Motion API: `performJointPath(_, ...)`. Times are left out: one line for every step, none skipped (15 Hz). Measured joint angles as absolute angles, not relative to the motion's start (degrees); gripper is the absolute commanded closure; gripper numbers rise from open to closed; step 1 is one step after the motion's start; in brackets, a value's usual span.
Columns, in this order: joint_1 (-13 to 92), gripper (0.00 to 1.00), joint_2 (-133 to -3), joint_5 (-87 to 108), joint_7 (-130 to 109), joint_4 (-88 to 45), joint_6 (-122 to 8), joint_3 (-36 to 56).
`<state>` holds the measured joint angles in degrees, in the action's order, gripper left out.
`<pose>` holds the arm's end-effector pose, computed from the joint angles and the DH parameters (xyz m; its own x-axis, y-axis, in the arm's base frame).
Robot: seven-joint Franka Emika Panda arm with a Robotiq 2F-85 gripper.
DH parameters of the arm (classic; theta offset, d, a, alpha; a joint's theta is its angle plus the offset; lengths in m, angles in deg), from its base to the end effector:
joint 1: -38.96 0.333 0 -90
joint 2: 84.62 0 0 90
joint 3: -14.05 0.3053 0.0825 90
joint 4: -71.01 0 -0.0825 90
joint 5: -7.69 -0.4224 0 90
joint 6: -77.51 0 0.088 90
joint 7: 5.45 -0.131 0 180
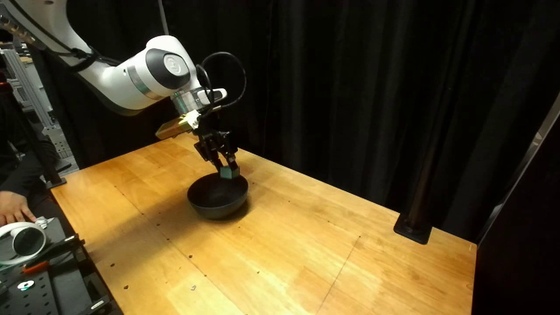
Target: Place the green block inside the black bowl
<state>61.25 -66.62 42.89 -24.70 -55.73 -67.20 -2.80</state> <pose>0.5729 0.0462 0.1780 0.9587 0.2833 0.0245 0.2463 -0.8704 0.4263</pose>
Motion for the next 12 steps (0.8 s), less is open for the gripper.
performJointPath(59.1, 0.05, -66.9, 41.94, -24.25, -55.98, -65.44, -0.79)
performJointPath(56.94, 0.01, -67.32, 40.55, -23.35, -56.26, -63.97, 1.17)
performJointPath(55.12, 0.0, -67.97, 38.9, -22.04, -56.51, -62.71, 2.76)
performJointPath(53.28, 0.0, -69.01, 36.56, -20.04, -56.82, -61.51, 4.25)
performJointPath(51.37, 0.0, -70.51, 33.76, -17.12, -57.13, -60.43, 5.64)
performJointPath(49.46, 0.0, -72.44, 30.78, -13.49, -57.41, -59.54, 6.9)
performJointPath(47.71, 0.0, -74.62, 27.65, -9.77, -57.62, -58.41, 7.93)
performJointPath(46.01, 0.0, -77.1, 24.02, -5.74, -57.79, -56.97, 8.82)
performJointPath(44.53, 0.0, -79.68, 20.63, -2.04, -57.86, -55.16, 9.46)
performJointPath(43.3, 0.0, -82.37, 17.29, 1.41, -57.85, -53.13, 9.83)
performJointPath(42.38, 0.0, -84.98, 14.79, 3.89, -57.84, -51.16, 9.9)
performJointPath(41.85, 0.0, -86.66, 14.48, 4.46, -57.88, -50.2, 9.93)
